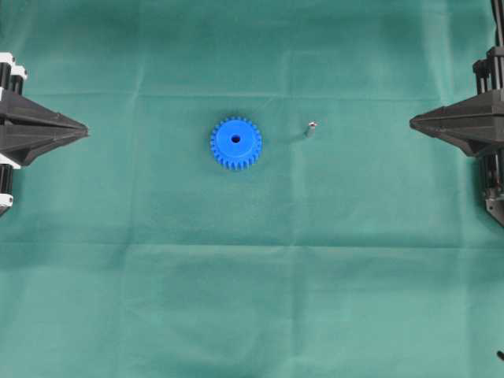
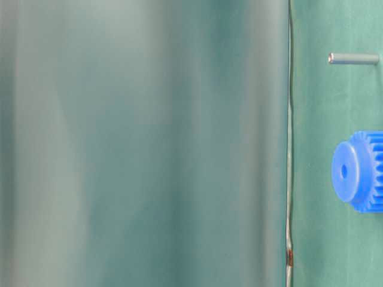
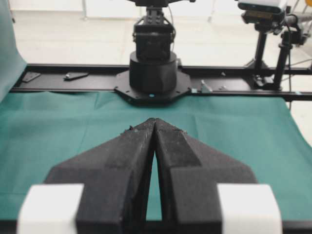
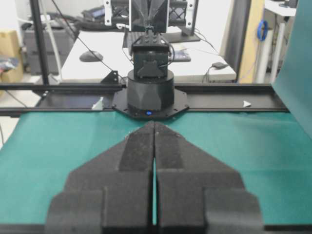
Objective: Insert the shaft placed at a random location into the center hole of the medium gear at another random location.
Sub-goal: 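Move the right gripper left toward the silver shaft, jaws open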
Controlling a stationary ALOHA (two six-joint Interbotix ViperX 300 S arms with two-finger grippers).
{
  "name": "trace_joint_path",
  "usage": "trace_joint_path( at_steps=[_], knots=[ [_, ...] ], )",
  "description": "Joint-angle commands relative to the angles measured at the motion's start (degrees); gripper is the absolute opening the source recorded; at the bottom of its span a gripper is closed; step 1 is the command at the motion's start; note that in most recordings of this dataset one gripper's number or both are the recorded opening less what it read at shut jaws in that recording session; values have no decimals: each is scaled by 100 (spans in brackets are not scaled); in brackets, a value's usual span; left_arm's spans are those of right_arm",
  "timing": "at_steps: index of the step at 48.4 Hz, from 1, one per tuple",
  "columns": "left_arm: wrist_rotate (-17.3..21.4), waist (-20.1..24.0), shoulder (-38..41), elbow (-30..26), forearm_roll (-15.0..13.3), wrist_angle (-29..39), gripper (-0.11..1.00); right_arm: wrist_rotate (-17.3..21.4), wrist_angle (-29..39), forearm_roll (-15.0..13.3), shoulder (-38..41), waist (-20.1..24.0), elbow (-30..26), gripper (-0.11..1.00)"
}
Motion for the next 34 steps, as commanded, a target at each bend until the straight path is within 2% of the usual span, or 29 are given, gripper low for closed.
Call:
trace_joint_path(
  at_steps=[1, 21, 31, 34],
  knots=[
    [-26, 9, 97, -158, 62, 26, 0, -18, 35, -26, 88, 0, -70, 1],
    [-70, 9, 88, -158, 70, 88, 0, 35, 176, 35, 615, -229, -211, 1],
    [-79, 9, 79, -158, 70, 141, 0, 44, 70, 88, 1195, -519, -176, 1],
    [-79, 18, 88, -158, 70, 149, 0, 44, 18, 97, 1433, -580, -185, 4]
  ],
)
